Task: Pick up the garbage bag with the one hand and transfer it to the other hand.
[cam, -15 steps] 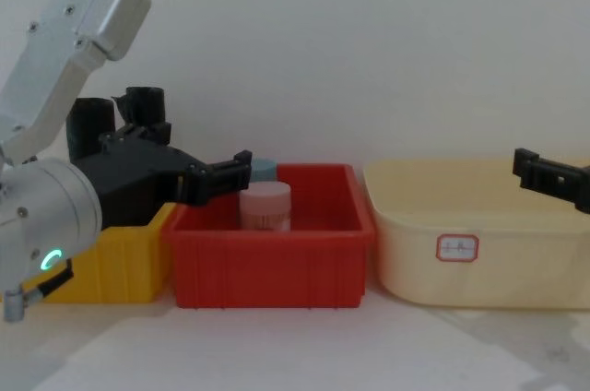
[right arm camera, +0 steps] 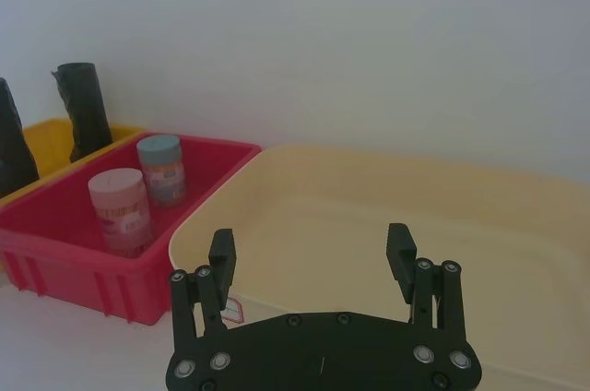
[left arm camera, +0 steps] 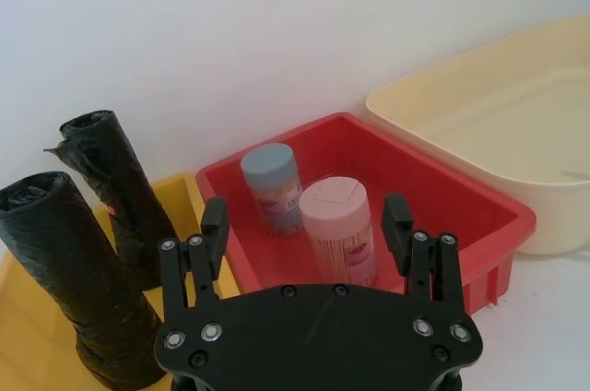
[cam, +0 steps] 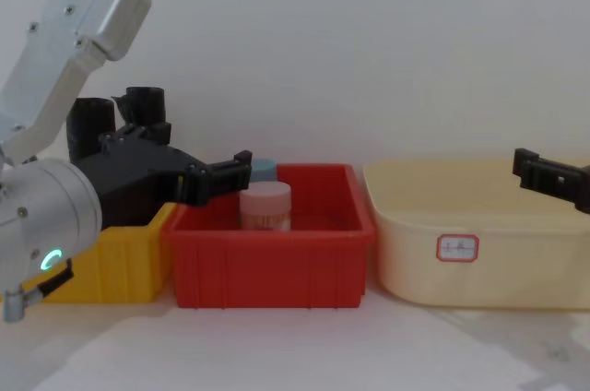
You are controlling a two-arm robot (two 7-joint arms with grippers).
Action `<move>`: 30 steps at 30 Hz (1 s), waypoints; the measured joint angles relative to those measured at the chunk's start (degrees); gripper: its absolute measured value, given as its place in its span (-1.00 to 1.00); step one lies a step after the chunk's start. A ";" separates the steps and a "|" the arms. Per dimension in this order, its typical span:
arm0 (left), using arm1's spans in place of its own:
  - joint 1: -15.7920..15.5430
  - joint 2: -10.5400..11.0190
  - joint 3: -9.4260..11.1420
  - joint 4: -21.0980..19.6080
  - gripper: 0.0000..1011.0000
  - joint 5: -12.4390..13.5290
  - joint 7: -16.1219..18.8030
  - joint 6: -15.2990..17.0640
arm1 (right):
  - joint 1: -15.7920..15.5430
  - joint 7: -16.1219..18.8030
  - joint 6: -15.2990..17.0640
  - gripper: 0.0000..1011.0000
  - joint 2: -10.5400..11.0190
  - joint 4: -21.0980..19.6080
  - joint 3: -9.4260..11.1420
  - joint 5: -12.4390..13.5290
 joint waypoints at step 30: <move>0.00 0.00 0.00 0.00 0.98 0.00 0.00 0.00 | 0.00 0.00 0.00 0.98 0.00 0.00 0.00 0.00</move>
